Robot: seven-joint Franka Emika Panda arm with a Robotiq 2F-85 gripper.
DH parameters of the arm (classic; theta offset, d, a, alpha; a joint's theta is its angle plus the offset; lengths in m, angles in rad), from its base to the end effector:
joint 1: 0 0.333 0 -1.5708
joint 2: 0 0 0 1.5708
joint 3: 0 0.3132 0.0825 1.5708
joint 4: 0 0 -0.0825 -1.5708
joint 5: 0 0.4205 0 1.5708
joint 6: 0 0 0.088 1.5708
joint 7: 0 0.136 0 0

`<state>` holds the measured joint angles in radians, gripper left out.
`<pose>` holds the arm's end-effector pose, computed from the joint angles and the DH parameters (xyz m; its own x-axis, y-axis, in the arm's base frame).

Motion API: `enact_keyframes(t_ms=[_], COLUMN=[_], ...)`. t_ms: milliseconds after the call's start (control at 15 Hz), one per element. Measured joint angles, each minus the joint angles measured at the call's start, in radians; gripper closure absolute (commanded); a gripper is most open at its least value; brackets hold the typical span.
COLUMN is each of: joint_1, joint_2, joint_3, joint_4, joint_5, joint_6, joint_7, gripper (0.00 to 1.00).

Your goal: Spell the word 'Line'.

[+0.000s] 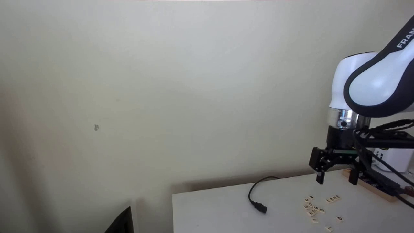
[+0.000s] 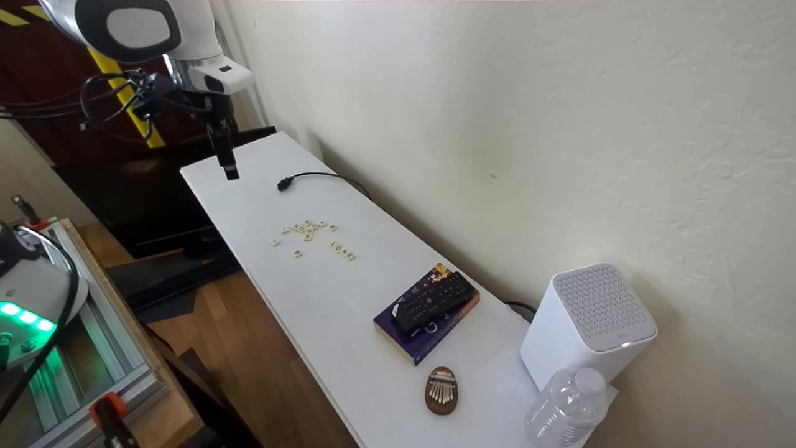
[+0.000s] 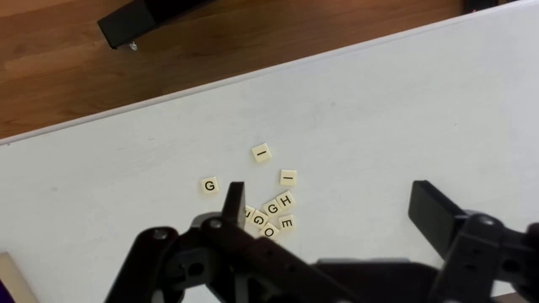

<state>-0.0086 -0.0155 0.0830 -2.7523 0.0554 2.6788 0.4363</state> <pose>0.3980 0.0284 0.1525 0.9144 -0.4001 -0.0617 -0.4005 -0.9163 0.0061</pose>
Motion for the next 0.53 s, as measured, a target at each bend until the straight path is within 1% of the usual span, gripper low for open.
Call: enact_keyframes(t_ms=[133, 267, 467, 533], joint_1=[0.001, 0.009, 0.052, 0.073], joint_2=[0.051, 0.1, 0.167, 0.187], joint_3=[-0.004, -0.022, -0.098, -0.13], joint_4=[-0.001, -0.003, -0.004, -0.003], joint_5=[-0.061, -0.121, -0.248, -0.286], joint_6=[0.064, 0.115, 0.174, 0.188], joint_7=[0.048, 0.094, 0.173, 0.193], gripper=[0.0, 0.0, 0.0, 0.04])
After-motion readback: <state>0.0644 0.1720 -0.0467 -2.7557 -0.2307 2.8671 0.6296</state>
